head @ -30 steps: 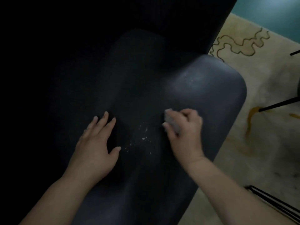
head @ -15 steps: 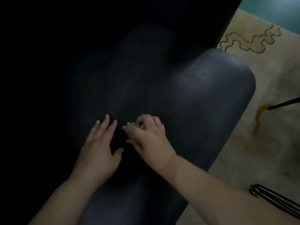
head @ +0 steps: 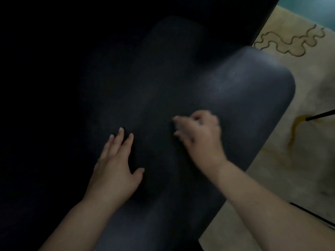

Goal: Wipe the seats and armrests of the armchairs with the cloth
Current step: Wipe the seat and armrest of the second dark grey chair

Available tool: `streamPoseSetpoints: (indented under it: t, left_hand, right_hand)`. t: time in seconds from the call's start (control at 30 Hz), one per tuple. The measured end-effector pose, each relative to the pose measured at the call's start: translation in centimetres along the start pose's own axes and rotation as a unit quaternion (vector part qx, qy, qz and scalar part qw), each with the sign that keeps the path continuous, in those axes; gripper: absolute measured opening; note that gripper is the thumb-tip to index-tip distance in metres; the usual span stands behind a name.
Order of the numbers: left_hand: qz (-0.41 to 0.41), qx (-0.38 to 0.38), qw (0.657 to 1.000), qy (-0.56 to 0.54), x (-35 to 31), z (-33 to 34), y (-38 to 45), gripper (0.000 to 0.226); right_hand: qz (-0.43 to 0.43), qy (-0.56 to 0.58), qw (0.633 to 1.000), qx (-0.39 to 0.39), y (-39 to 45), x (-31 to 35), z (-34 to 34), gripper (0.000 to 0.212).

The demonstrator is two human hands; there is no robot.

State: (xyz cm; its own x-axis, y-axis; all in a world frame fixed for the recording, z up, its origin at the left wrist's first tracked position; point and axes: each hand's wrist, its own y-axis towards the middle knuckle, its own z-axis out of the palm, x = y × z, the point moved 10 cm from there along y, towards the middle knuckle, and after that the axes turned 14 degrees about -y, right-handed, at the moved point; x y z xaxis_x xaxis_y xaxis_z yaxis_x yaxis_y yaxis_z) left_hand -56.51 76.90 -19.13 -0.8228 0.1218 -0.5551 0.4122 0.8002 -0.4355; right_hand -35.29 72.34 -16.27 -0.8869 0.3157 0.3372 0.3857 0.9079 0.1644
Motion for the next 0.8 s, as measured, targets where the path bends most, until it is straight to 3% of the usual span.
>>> streamPoseSetpoints:
  t: [0.07,0.13,0.2,0.33,0.37,0.53,0.6,0.7,0.8]
  left_hand:
    - [-0.012,-0.015,1.000,-0.009,0.6,-0.4,-0.4,0.094]
    - [-0.016,-0.017,1.000,-0.013,0.8,-0.5,-0.5,0.095]
    - [-0.017,-0.017,1.000,-0.010,0.8,-0.4,-0.6,0.096]
    - [-0.023,-0.034,0.999,-0.014,1.4,-1.0,-1.1,0.091]
    - [-0.027,-0.038,0.999,-0.016,1.7,-1.2,-1.3,0.089]
    - [-0.052,-0.042,0.997,-0.045,3.0,-1.3,-2.2,0.087]
    - [-0.053,-0.038,0.997,-0.048,3.0,-1.1,-2.5,0.088]
    - [-0.034,-0.029,0.998,-0.039,2.4,-0.8,-2.7,0.089]
    - [-0.038,-0.010,0.999,-0.027,2.3,-0.5,-3.1,0.088]
  right_hand:
    - [0.124,0.010,0.992,-0.019,0.4,-3.4,-0.2,0.031]
    - [0.149,0.018,0.988,-0.018,0.4,-1.9,0.8,0.032]
    - [0.079,0.038,0.996,-0.004,0.0,2.9,1.9,0.035]
    - [-0.172,0.030,0.979,0.105,-2.3,9.8,3.5,0.037]
    - [-0.169,0.022,0.980,0.106,-1.4,8.8,3.4,0.037]
    - [0.050,0.008,0.997,0.064,3.6,3.8,3.2,0.034]
    - [0.031,0.035,0.996,0.076,2.3,6.4,3.7,0.033]
    - [-0.085,0.045,0.985,0.141,-1.7,9.4,3.8,0.036]
    - [-0.079,0.023,0.986,0.141,-2.9,6.6,2.2,0.035]
